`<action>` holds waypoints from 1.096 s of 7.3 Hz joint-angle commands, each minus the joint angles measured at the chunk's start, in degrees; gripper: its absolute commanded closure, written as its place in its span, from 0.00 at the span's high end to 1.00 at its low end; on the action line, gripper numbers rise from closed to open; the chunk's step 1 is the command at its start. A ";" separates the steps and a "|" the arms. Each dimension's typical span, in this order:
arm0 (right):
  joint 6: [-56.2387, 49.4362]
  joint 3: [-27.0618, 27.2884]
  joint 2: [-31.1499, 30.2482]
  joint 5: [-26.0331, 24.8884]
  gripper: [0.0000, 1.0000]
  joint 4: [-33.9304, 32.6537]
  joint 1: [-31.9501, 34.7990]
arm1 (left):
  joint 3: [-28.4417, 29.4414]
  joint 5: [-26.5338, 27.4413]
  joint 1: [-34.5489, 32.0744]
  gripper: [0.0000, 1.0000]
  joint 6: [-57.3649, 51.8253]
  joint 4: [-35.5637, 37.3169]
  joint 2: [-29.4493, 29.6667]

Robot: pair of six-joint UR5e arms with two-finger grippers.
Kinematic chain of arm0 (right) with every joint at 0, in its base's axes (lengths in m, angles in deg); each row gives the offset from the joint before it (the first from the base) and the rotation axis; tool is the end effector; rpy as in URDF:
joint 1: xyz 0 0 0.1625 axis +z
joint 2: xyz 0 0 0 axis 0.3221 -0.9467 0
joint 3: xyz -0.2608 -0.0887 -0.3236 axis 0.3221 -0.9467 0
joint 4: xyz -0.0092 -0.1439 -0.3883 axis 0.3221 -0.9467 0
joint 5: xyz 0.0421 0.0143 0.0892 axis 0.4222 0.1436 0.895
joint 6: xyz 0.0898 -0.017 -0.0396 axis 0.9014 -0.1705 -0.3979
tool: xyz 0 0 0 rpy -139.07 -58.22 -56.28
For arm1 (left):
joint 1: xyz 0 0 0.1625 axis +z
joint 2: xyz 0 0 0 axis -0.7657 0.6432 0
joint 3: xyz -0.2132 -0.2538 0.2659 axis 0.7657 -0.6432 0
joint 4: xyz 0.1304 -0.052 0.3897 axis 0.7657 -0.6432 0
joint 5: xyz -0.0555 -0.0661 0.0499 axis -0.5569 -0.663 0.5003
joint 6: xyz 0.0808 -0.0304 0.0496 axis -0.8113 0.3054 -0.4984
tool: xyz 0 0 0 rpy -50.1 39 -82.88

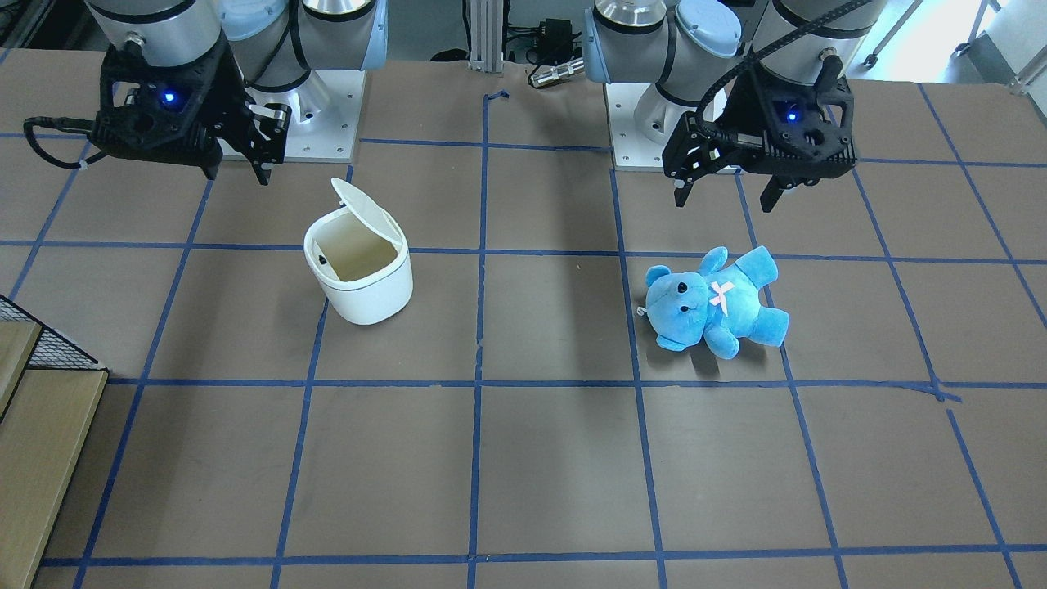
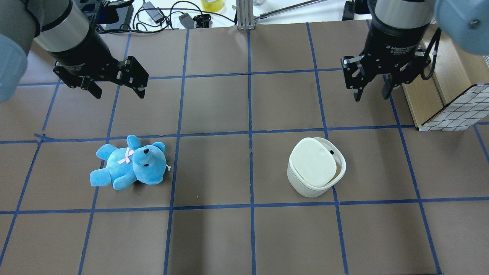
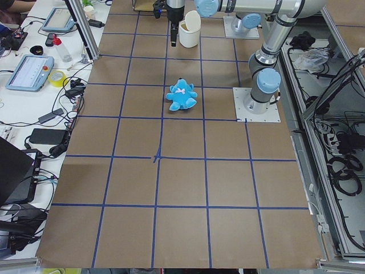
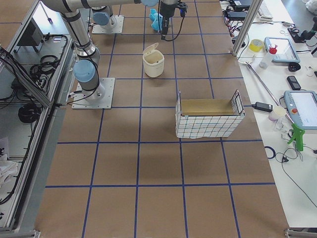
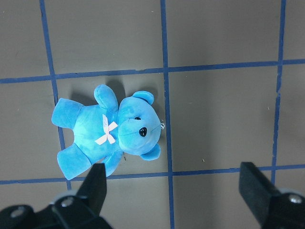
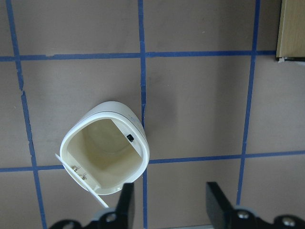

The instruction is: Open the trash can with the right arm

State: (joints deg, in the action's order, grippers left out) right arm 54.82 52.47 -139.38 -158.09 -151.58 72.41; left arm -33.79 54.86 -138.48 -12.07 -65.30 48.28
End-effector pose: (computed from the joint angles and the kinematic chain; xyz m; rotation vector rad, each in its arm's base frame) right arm 0.1347 -0.4802 0.5140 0.0486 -3.0514 -0.1330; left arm -0.1210 -0.4773 0.5020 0.0650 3.1379 -0.0716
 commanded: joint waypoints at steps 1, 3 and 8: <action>-10.19 -1.57 0.48 0.20 1.00 -3.30 -2.17 | 0.00 0.00 0.00 1.00 0.00 0.02 0.00; -10.49 -0.61 0.48 4.12 1.00 -7.97 -2.17 | 0.00 -0.09 0.00 1.00 0.00 0.02 0.00; -9.44 0.71 0.31 8.02 1.00 -5.52 -2.70 | 0.00 0.00 0.00 1.00 0.00 0.02 0.00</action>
State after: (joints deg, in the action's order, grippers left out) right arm 45.14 52.91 -138.85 -150.17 -157.44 69.70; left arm -33.79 54.86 -138.48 -12.07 -65.28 48.25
